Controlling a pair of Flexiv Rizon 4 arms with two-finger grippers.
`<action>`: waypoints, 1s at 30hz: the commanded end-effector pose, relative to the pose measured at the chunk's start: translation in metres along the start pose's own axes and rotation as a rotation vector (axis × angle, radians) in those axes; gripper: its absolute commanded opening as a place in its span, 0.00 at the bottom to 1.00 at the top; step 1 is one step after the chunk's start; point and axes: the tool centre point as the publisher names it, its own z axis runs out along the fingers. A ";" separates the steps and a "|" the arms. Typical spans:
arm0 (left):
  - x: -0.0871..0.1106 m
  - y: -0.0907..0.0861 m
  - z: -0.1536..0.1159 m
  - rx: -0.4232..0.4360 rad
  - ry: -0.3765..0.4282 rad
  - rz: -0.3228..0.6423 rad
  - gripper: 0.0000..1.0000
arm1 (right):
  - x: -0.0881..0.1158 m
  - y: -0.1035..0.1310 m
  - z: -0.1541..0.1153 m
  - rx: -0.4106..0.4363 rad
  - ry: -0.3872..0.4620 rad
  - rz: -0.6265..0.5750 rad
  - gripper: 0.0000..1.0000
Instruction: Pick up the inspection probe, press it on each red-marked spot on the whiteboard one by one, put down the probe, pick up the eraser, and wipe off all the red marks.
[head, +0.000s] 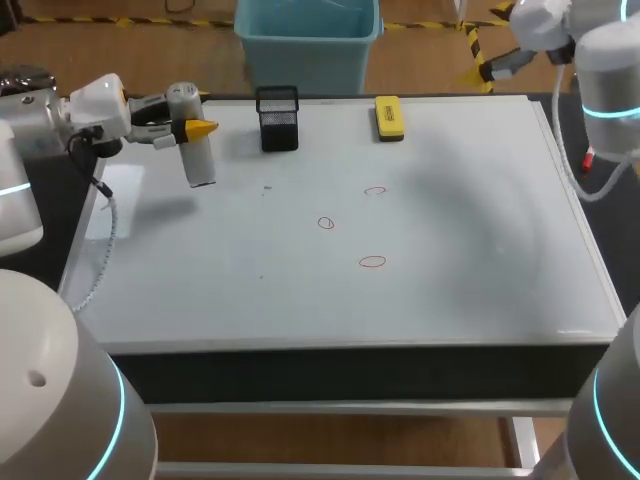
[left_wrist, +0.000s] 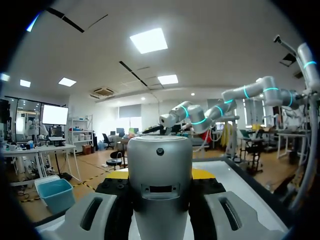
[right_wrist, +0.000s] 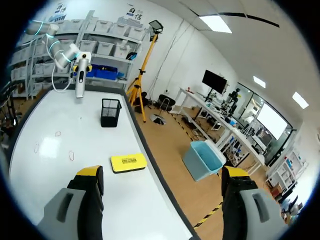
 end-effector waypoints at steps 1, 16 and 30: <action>0.000 0.000 0.000 0.001 -0.002 0.002 0.00 | -0.017 0.004 0.025 0.233 0.462 -0.319 1.00; 0.000 0.000 0.000 0.001 -0.002 0.002 0.00 | 0.002 -0.003 0.066 0.450 0.703 -0.842 1.00; 0.000 0.000 0.000 0.001 -0.002 0.002 0.00 | 0.008 -0.009 0.075 0.546 0.701 -0.992 1.00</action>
